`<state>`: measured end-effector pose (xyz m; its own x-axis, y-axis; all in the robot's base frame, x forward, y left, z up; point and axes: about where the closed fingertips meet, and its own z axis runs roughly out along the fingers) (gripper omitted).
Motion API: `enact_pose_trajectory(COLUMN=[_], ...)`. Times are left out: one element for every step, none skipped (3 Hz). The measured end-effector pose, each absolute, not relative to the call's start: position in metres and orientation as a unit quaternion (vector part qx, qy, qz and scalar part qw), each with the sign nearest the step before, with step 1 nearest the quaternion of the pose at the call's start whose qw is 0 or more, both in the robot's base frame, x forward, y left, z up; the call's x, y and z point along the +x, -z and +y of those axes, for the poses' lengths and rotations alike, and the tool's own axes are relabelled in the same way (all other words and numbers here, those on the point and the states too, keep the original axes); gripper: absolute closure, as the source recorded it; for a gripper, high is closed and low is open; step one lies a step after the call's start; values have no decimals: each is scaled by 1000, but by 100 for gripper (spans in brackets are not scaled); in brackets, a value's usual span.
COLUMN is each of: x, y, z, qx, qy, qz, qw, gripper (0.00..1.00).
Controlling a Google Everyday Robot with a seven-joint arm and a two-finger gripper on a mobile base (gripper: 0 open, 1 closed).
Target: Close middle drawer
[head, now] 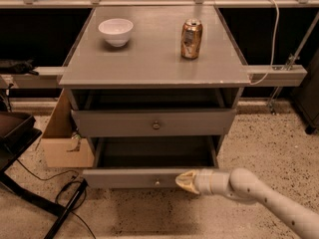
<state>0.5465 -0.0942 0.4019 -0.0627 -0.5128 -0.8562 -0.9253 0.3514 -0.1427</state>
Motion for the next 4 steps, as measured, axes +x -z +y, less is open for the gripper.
enact_pose_trajectory(x=[555,579,579,579], y=[-407,-419,-419,-419], z=[-94,-103,-103,-103], qx=[-519,-511,-511,-511], qy=[-229,-216,-216,-216], qz=[690,691,691,691], qw=[450,463,463,463], gripper=[100,97,74,50])
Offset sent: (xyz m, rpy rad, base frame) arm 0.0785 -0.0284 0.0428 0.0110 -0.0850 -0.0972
